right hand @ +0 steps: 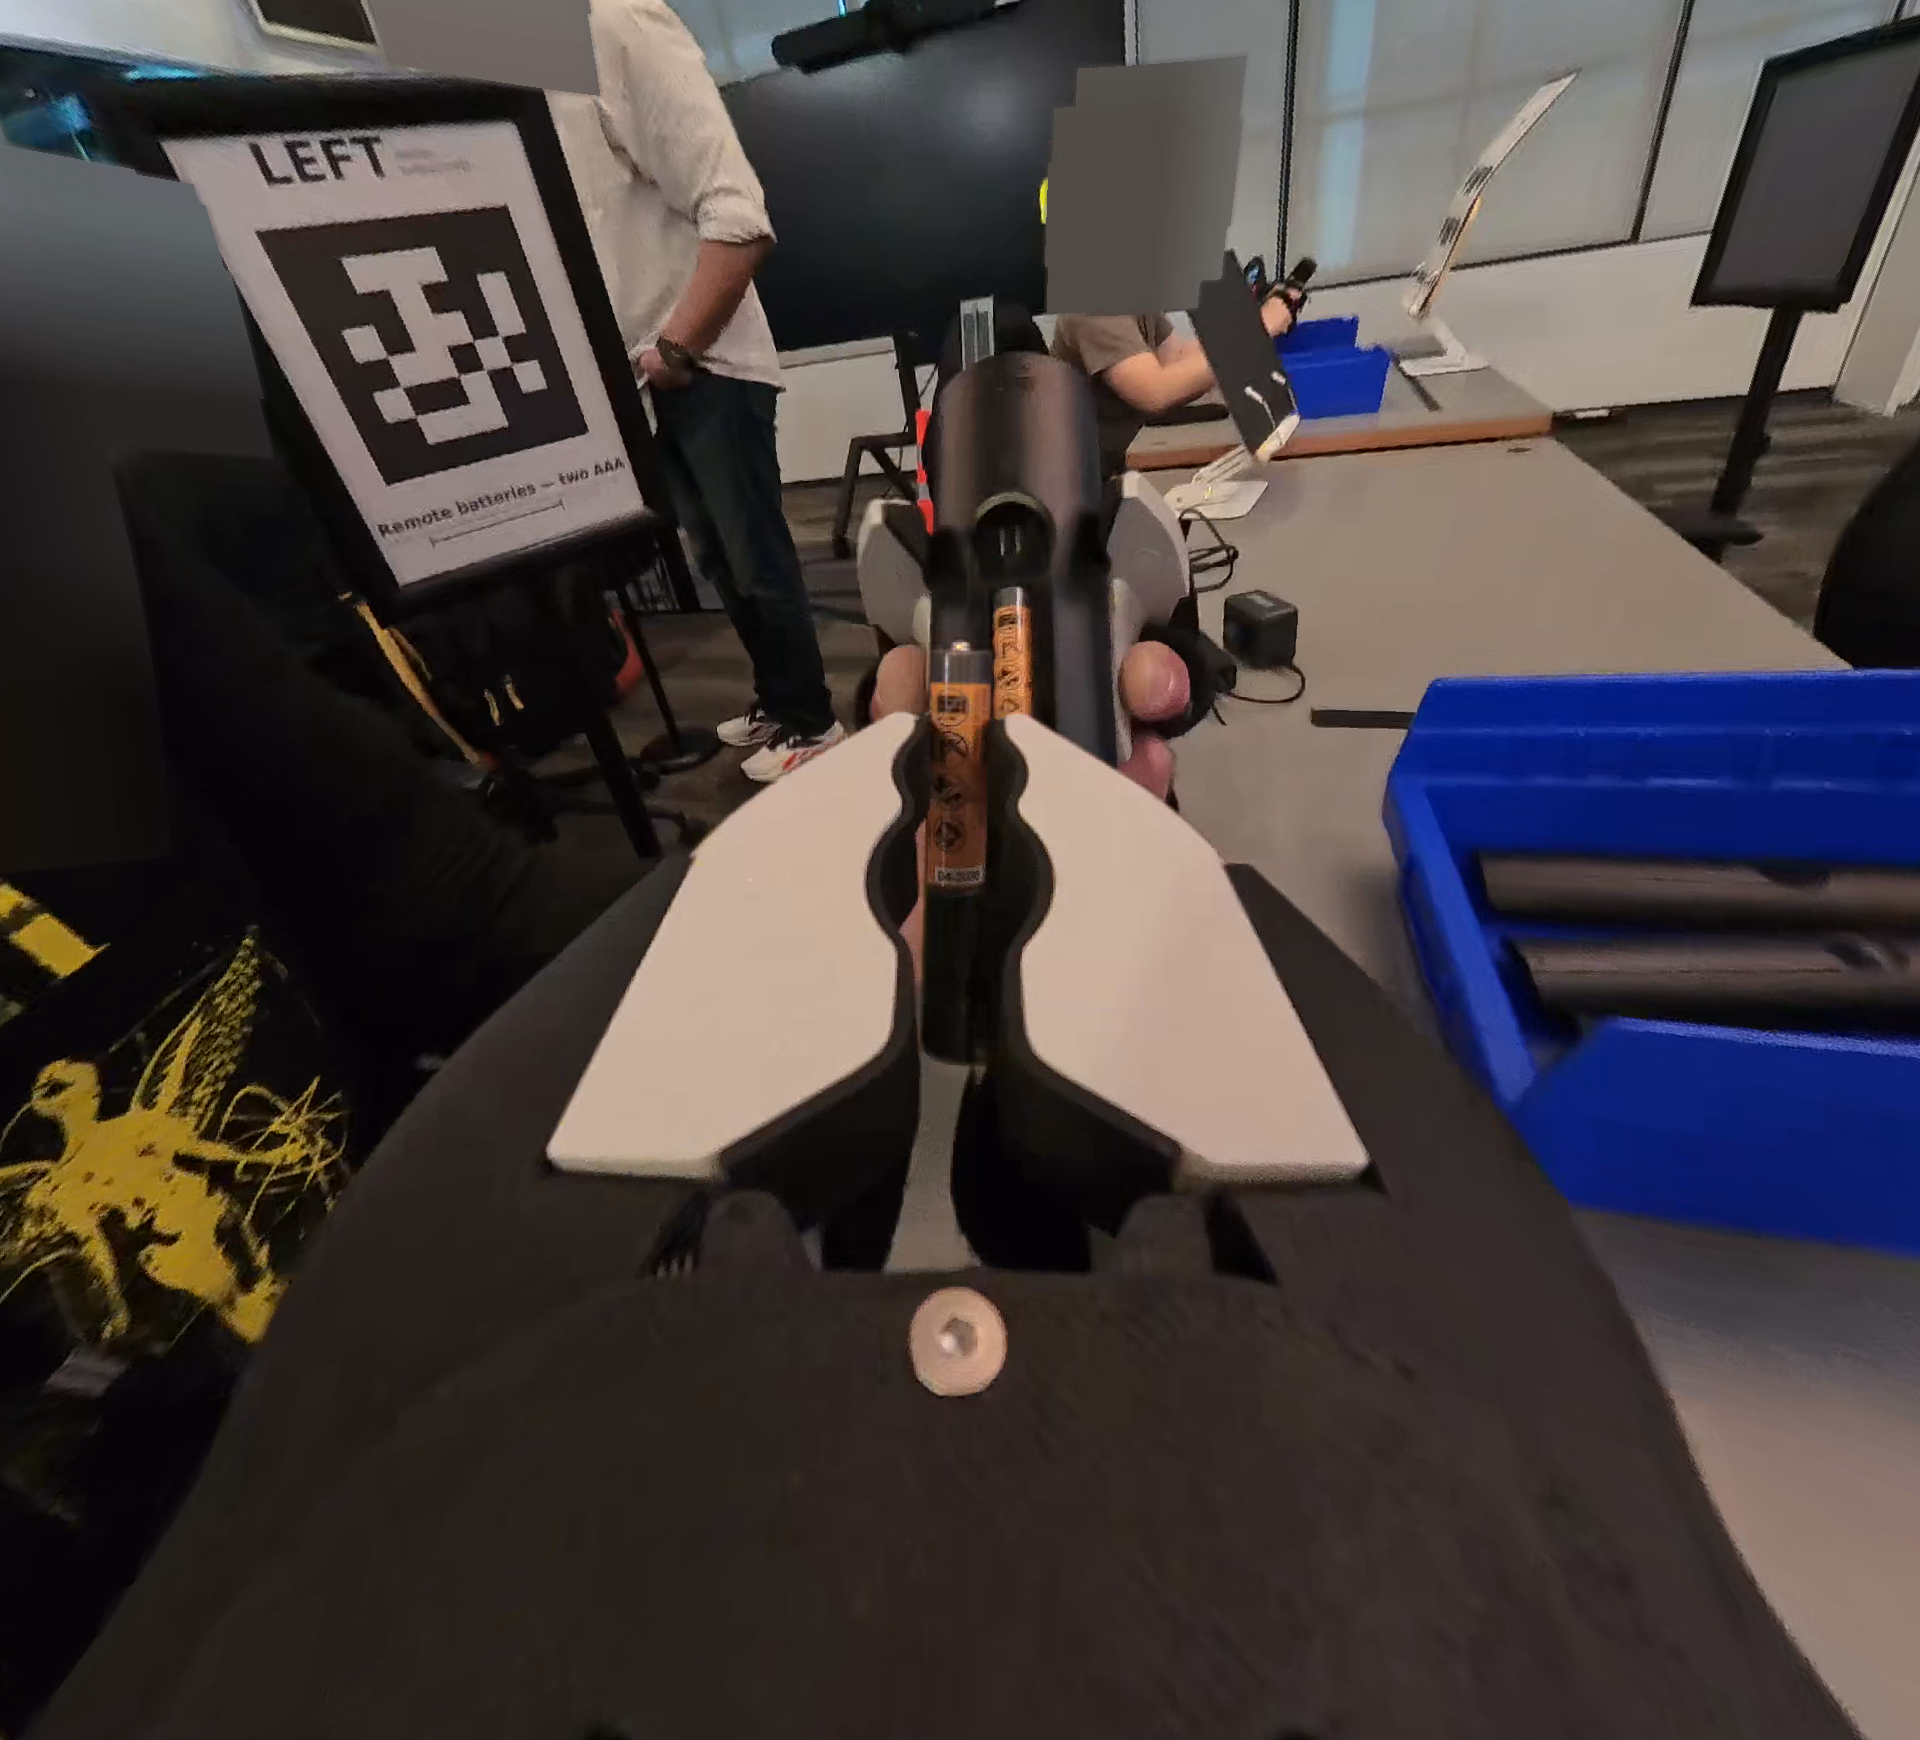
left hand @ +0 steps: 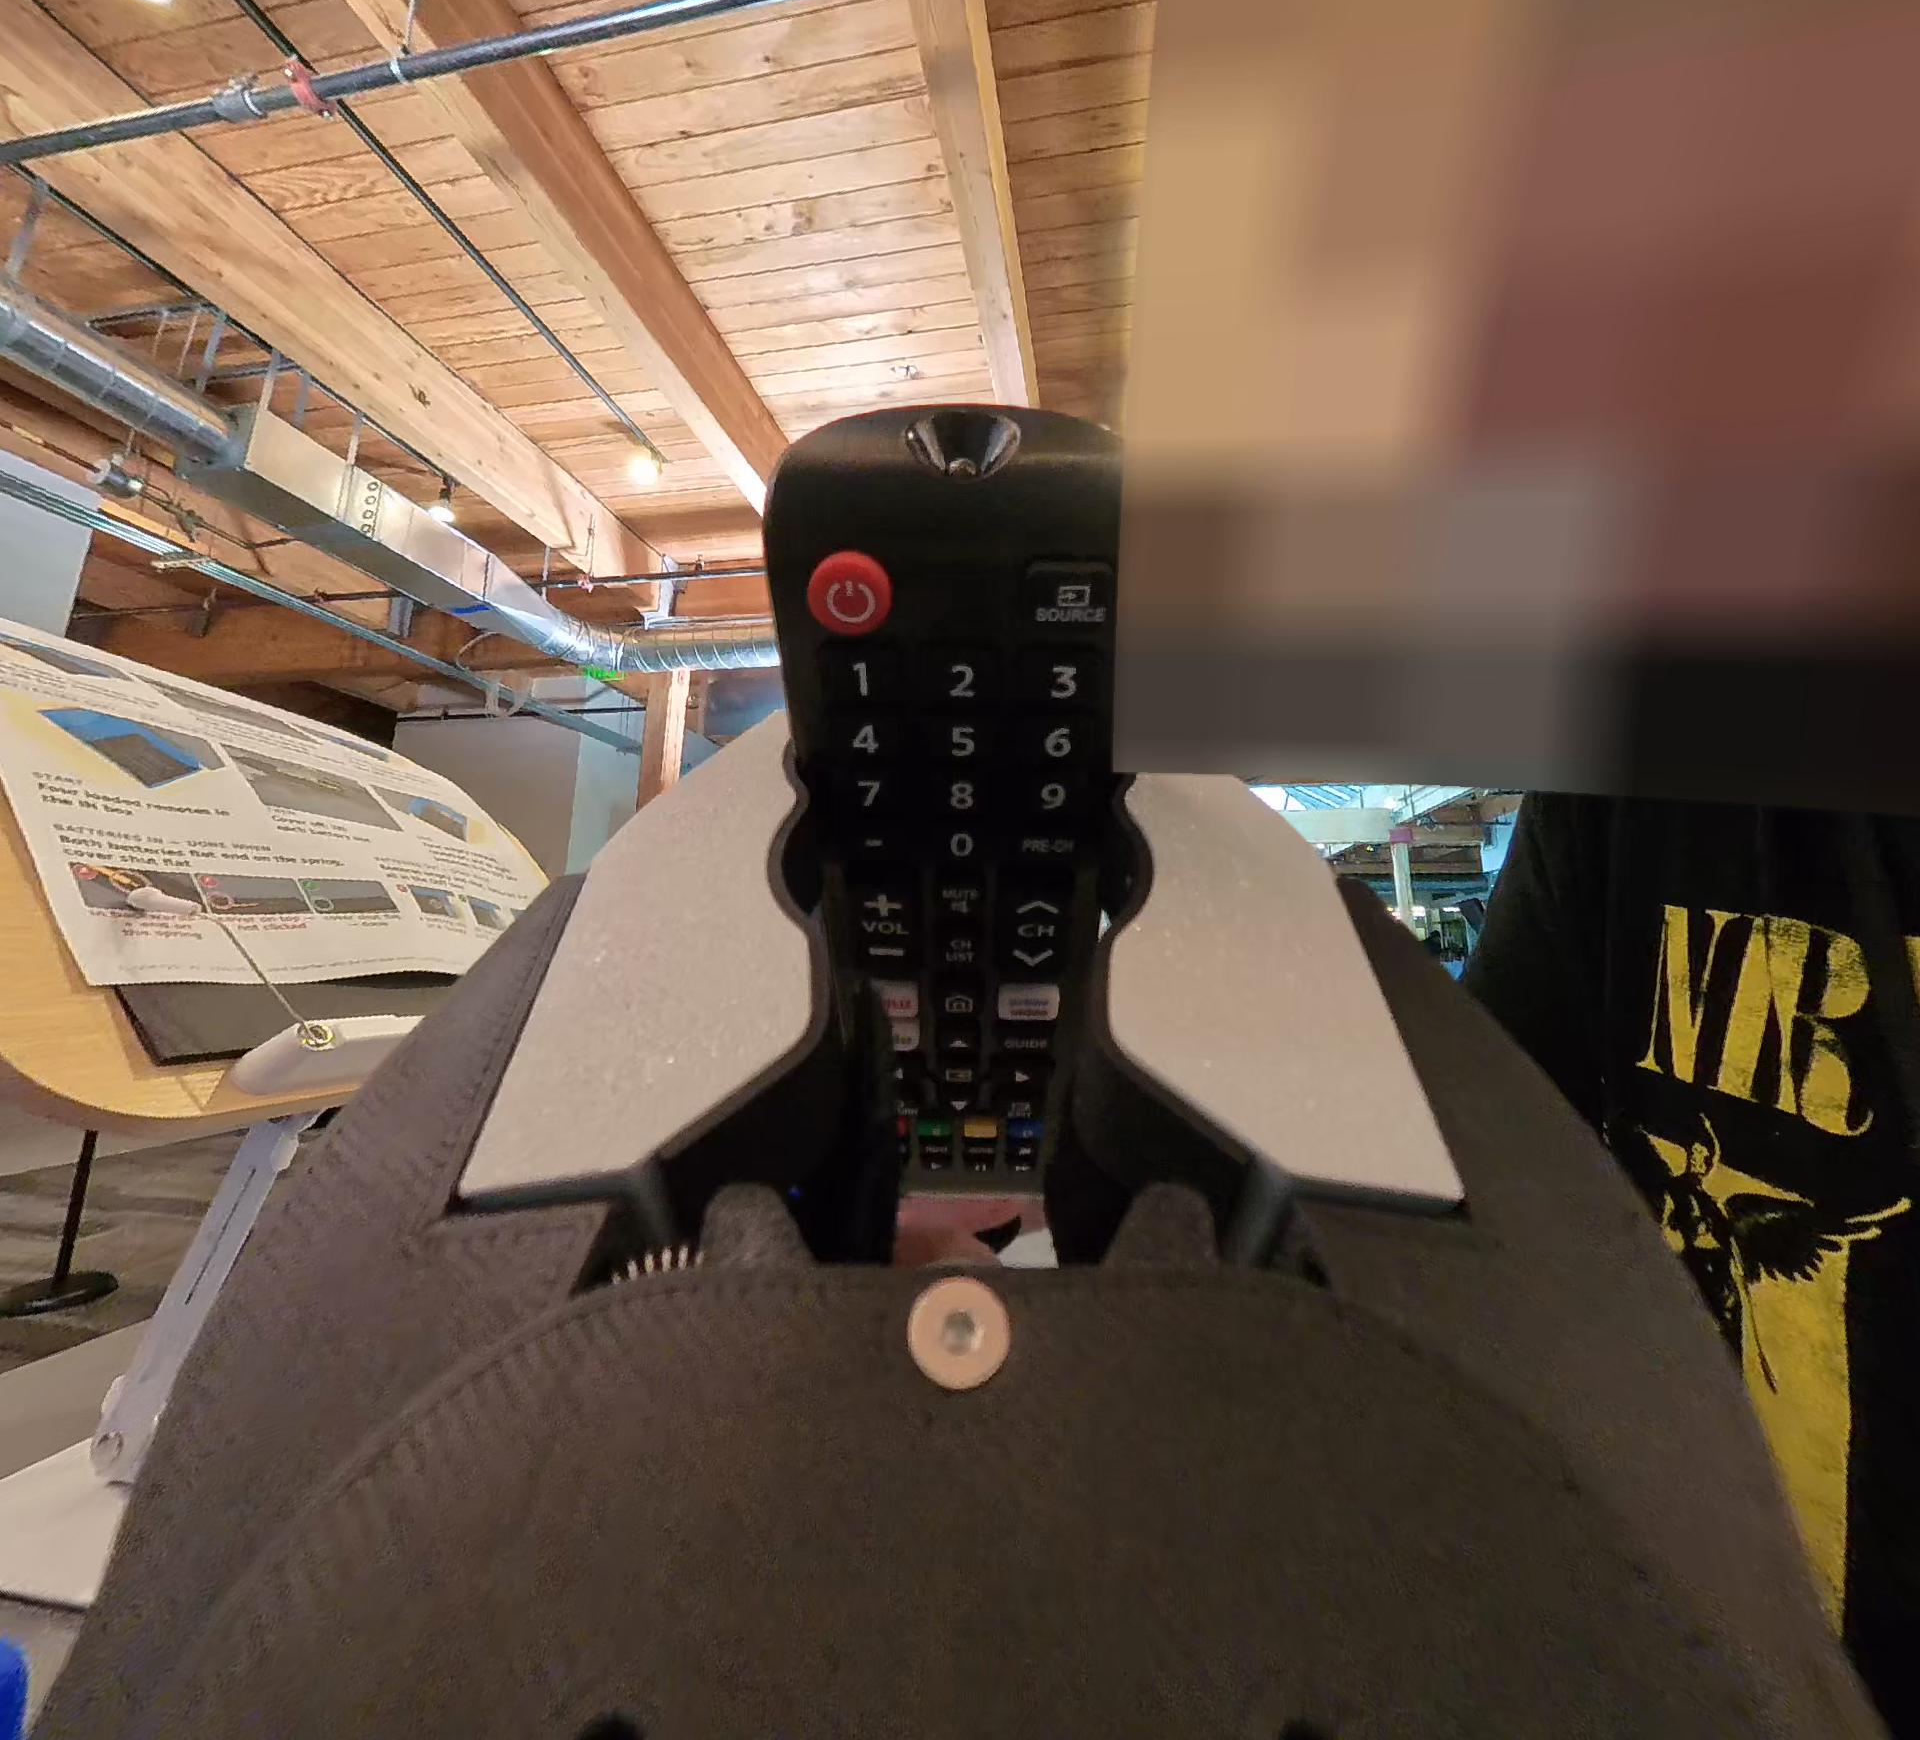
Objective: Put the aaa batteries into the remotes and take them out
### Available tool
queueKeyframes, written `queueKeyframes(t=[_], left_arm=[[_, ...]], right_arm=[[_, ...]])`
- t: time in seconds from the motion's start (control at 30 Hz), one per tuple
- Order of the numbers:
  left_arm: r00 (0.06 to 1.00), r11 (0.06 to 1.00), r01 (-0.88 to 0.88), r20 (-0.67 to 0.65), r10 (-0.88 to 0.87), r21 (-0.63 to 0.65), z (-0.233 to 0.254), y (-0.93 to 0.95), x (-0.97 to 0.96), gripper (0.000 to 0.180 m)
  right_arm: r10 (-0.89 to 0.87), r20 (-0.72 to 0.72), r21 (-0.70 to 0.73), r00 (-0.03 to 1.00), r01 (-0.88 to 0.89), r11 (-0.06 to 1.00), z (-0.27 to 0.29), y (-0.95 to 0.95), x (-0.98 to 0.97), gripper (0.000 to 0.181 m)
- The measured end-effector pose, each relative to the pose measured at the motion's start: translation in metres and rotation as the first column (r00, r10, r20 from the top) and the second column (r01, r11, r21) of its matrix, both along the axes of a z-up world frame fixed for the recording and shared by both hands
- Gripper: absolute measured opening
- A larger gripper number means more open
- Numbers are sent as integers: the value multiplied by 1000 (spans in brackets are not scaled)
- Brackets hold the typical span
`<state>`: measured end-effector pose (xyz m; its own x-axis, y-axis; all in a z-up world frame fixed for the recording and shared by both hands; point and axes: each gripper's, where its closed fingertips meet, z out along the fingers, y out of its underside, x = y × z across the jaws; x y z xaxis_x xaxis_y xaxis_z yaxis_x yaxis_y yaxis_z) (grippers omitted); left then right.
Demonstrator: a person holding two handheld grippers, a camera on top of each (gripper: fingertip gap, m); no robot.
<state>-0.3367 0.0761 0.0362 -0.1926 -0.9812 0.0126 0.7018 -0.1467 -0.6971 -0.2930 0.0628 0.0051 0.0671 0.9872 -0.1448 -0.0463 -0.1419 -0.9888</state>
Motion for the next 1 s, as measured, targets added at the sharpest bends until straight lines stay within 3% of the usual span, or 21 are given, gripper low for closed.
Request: queueKeyframes(t=[0.13,0.7,1.0], left_arm=[[999,1000,6,32,-6,1,5,-3,-4,52],[992,999,20,124,-15,-35,12,2,-22,52],[995,1000,24,101,-24,5,13,-8,-19,52]], right_arm=[[7,-46,-1,999,-7,1000,-4,4,-8,10],[-57,72,90,996,50,995,-22,8,-26,19],[1,10,-44,1000,-1,999,-8,1,-28,61]])
